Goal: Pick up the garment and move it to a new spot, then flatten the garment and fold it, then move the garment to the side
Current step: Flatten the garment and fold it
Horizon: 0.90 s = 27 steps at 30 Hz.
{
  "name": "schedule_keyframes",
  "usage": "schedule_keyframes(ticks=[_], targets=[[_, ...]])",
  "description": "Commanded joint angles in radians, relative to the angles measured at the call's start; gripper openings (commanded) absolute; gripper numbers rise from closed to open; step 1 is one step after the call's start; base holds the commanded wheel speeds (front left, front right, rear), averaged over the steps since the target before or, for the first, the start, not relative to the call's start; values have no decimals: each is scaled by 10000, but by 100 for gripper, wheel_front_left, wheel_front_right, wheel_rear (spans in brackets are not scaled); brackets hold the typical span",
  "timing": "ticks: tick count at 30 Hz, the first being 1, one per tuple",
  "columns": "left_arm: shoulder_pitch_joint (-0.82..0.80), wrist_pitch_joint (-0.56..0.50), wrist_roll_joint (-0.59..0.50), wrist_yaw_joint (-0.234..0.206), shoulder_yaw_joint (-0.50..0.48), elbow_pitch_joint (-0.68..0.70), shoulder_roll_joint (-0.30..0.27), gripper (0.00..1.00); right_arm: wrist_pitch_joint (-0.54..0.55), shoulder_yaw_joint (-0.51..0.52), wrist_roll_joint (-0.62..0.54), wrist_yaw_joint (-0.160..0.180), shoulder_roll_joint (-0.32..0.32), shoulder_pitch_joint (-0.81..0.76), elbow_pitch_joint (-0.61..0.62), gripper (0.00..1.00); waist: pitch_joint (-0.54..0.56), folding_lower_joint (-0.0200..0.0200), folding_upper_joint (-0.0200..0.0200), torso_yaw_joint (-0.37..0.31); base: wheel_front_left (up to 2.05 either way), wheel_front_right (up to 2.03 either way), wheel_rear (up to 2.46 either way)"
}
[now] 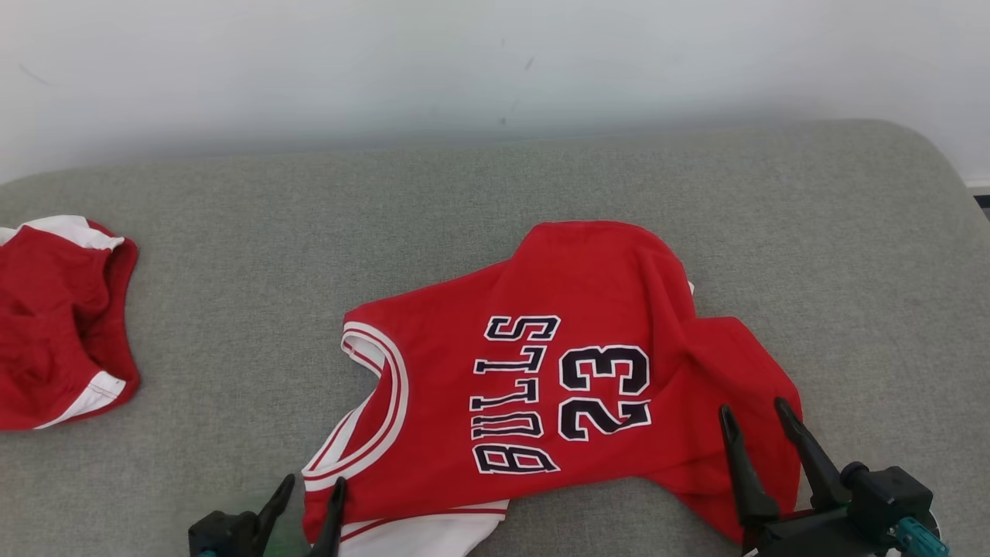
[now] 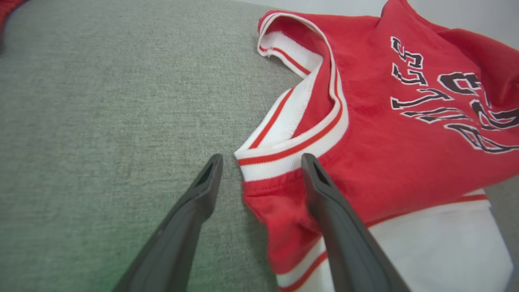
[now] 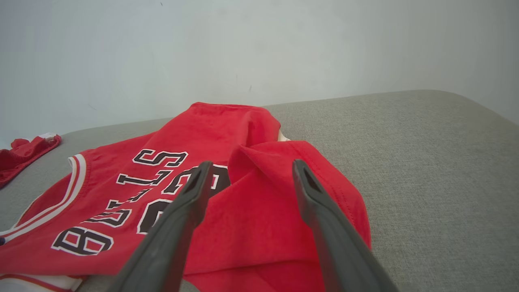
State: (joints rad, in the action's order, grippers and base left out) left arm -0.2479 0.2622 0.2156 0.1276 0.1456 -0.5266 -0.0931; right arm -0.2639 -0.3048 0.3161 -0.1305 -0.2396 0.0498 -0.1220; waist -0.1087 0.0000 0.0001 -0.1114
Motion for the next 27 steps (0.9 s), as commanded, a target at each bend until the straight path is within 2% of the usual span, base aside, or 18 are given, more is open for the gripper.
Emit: schedule_keyframes(ticks=[1,4,5,6,10,18,27], targets=[[-126,32,100,8,116,-211,-87,100,-11,3,40,-5,30,15,-61,100,-36,0,-1,-58,0,0,0],[-274,17,166,18,310,-615,-104,97,-12,-15,11,-5,16,82,-87,100,-37,0,-1,-100,0,0,0],[-353,14,214,20,396,-729,-105,45,-12,-24,-2,-5,9,99,-95,100,-32,0,-1,-104,0,0,0],[-449,12,223,22,471,-763,-127,0,-12,-23,-18,-5,4,114,-101,100,-28,0,-1,-102,0,0,0],[-751,20,272,17,581,-410,-338,0,-12,47,-96,-5,16,125,-60,100,-32,0,-1,2,0,0,0],[-1604,21,208,18,456,-26,-1209,0,-12,-109,-167,-5,151,271,-153,100,-1,0,-1,78,0,0,0],[-2670,21,597,19,807,-362,-1907,0,-12,35,-535,-5,398,860,-410,100,-141,0,-1,-179,0,0,0]])
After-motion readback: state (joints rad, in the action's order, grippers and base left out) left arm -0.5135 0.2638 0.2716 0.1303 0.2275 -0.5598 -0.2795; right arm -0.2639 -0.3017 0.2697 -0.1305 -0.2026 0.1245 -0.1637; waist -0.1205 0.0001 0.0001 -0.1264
